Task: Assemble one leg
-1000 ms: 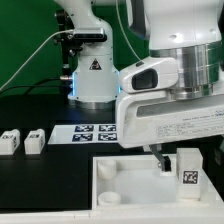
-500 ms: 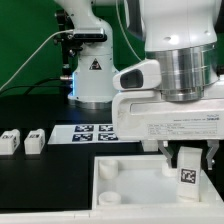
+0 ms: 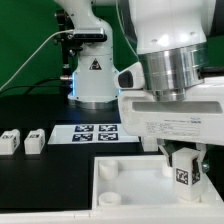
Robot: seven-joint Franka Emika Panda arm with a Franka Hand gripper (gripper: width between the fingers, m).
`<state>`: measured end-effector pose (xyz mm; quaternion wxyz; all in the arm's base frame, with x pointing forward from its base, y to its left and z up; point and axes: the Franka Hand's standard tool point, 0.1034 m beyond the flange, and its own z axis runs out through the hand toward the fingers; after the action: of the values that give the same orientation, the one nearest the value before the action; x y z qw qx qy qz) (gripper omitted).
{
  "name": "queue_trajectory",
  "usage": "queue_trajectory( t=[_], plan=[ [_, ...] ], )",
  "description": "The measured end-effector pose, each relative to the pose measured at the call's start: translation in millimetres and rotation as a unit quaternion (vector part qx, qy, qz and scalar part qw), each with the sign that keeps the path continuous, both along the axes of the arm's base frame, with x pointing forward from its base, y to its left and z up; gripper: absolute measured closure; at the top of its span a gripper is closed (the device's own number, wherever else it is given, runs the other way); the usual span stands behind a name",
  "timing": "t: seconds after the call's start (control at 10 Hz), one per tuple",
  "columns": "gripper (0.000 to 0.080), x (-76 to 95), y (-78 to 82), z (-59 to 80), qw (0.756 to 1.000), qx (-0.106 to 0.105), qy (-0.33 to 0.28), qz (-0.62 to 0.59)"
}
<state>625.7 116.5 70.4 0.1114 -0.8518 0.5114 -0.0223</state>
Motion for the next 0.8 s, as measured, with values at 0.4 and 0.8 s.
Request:
queue_trajectory(
  t=[0.4,0.8],
  plan=[
    [0.0499,1.6,4.8,-1.2,0.967,0.063,0.039,-0.246],
    [0.0496,2.4,5.5,-0.4,0.958,0.075,0.044,-0.273]
  ],
)
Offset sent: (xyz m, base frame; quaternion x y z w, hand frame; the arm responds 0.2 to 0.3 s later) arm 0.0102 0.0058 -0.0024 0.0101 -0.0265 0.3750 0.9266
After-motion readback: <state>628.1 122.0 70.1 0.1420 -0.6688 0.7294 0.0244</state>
